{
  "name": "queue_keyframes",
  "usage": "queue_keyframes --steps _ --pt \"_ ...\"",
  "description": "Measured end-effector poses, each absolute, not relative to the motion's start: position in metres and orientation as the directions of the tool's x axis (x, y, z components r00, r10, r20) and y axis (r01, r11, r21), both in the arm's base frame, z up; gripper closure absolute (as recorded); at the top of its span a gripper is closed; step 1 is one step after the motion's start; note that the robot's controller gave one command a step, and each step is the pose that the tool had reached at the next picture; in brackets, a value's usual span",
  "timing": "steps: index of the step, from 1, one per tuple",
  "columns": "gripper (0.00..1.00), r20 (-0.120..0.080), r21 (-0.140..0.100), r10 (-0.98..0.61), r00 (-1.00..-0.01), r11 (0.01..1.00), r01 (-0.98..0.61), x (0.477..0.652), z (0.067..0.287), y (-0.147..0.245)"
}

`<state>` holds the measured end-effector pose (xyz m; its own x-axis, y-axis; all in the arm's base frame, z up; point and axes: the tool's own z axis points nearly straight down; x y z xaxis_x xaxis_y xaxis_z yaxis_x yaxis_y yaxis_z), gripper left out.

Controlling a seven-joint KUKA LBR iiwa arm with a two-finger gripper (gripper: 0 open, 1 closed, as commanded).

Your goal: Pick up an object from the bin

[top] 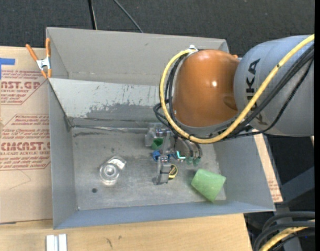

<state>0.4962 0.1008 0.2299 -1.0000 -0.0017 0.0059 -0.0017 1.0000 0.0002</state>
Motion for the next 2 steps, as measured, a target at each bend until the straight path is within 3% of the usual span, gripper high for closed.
queue_keyframes --steps 1,2 --pt "0.0 0.004 0.001 -0.15 -0.989 0.989 -0.15 0.514 0.076 0.146" --pt "0.0 -0.004 0.001 -0.32 -0.947 0.947 -0.32 0.529 0.07 0.176"
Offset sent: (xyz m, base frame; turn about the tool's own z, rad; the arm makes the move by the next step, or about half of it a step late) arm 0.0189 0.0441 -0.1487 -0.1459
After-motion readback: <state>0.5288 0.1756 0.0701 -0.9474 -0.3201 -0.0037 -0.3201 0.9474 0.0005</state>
